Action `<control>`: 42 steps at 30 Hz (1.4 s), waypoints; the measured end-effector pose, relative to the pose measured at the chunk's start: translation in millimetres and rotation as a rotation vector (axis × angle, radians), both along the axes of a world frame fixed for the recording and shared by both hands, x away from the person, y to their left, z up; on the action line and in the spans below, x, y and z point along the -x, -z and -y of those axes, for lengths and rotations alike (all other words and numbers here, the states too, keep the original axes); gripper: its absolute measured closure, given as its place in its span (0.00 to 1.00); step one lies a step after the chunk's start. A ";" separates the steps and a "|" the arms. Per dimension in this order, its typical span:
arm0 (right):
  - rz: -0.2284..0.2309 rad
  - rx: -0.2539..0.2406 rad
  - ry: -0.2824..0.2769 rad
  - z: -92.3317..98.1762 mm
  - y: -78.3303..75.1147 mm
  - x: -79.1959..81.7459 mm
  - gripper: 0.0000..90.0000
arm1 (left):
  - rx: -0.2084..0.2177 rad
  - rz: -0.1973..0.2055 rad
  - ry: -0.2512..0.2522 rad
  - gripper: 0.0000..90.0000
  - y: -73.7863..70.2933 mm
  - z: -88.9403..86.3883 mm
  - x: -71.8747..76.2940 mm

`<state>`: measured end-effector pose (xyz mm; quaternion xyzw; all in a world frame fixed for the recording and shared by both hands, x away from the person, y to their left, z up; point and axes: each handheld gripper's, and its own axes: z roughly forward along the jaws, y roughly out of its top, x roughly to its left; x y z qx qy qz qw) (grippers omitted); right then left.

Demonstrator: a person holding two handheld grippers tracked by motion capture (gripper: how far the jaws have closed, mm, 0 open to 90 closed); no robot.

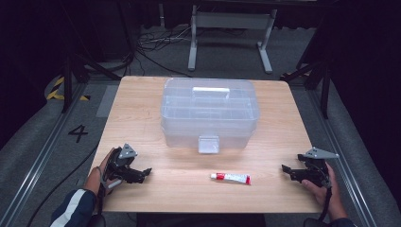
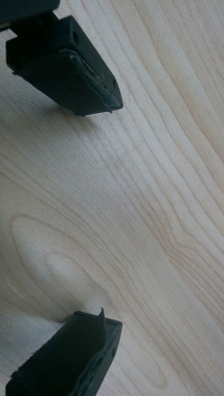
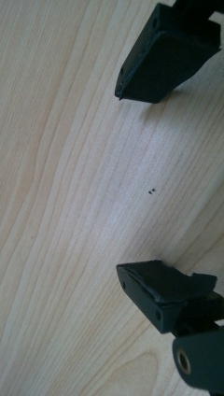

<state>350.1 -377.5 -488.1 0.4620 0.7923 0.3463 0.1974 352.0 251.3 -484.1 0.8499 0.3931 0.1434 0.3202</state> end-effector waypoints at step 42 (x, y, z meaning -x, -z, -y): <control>-0.001 0.035 -0.067 7.0 -14.2 -19.0 0.23 | 0.004 -0.004 0.089 0.00 0.2 -4.3 -7.7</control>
